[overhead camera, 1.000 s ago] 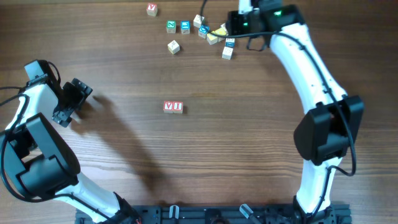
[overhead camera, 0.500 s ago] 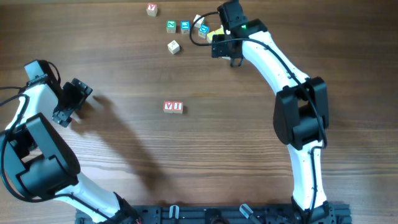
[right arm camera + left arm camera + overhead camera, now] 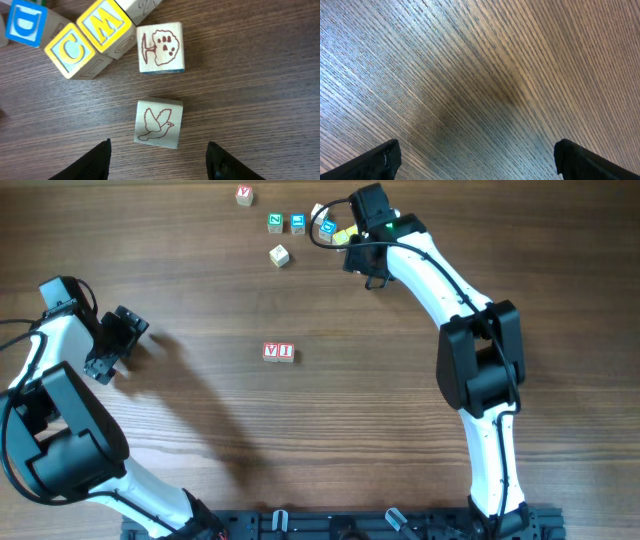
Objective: Form a horizontal line
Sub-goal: 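Lower the right gripper onto the white picture block and close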
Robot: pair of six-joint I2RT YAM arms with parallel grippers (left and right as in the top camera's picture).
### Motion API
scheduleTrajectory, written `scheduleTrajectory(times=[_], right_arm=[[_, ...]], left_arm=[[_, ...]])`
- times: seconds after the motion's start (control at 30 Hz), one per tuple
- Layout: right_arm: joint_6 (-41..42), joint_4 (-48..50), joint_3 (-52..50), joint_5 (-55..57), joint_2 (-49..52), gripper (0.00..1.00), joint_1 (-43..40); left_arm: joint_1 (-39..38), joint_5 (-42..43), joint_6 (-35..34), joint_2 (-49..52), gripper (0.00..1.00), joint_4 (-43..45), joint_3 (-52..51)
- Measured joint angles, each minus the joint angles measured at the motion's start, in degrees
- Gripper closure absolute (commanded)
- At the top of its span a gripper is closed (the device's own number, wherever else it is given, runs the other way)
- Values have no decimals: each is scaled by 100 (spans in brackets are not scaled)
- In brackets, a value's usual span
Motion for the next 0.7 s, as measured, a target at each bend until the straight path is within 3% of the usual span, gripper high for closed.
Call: scheduleTrajectory(times=[0.17,0.27,0.33,0.37,0.43,0.7], right_arm=[[61,175,0,4,221,53,0],[63,186,0,9,310,56,0],[61,199,0,9,317,54,0],[61,219,0,9,317,44,0],[-24,343,0,22,317,43,0],[-304,479,0,155,317,67,0]], left_arm=[[0,0,0,0,0,0,0],[0,0,0,0,0,0,0],[0,0,0,0,0,0,0],[0,0,0,0,0,0,0],[0,0,0,0,0,0,0],[0,0,0,0,0,0,0]])
